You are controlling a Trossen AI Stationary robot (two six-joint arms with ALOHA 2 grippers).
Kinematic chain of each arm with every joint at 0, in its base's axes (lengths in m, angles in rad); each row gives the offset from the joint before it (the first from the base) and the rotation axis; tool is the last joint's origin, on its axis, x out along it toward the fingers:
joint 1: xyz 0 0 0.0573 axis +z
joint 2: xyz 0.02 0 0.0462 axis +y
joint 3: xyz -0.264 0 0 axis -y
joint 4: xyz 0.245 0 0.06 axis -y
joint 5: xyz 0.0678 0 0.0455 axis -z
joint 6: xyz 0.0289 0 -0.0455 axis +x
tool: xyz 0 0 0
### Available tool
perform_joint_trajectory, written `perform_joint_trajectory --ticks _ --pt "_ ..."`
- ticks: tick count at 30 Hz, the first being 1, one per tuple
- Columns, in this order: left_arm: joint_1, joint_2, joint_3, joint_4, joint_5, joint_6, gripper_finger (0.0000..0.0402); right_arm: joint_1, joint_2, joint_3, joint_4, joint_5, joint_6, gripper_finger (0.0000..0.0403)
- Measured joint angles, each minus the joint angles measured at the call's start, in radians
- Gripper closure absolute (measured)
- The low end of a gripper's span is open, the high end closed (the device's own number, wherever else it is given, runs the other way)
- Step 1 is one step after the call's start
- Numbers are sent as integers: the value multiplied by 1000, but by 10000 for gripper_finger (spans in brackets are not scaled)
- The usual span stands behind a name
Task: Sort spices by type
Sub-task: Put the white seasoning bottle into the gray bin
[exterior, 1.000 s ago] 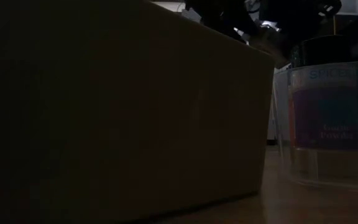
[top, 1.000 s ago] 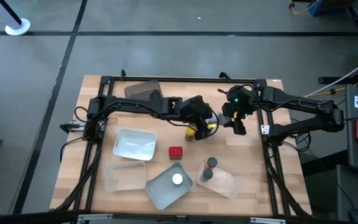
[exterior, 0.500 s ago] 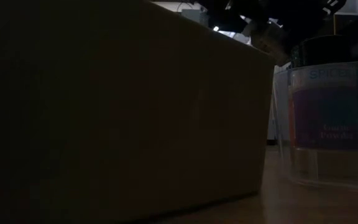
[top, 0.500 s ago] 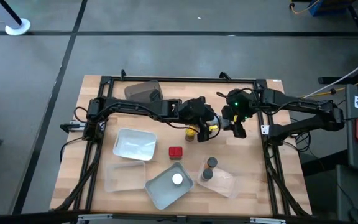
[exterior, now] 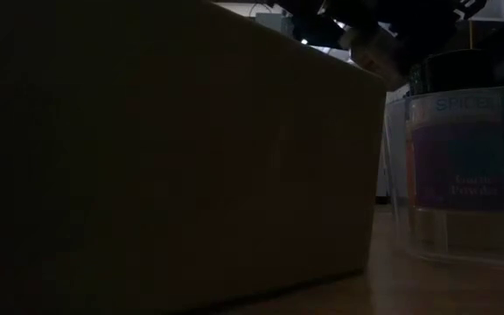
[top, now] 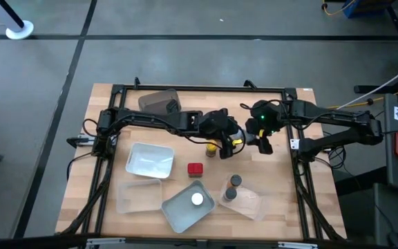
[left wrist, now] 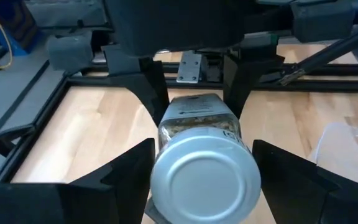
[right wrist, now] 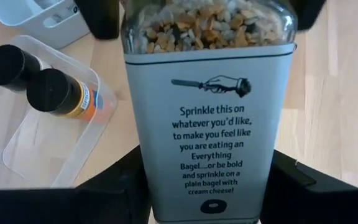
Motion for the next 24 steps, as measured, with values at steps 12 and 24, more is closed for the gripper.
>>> perform_joint_trajectory --ticks 12,24 --pt "1 21 0 3 0 -7 149 0 0 0 59 0 -6 194" --pt "7 25 0 28 -1 -17 218 0 0 0 58 6 -7 194"
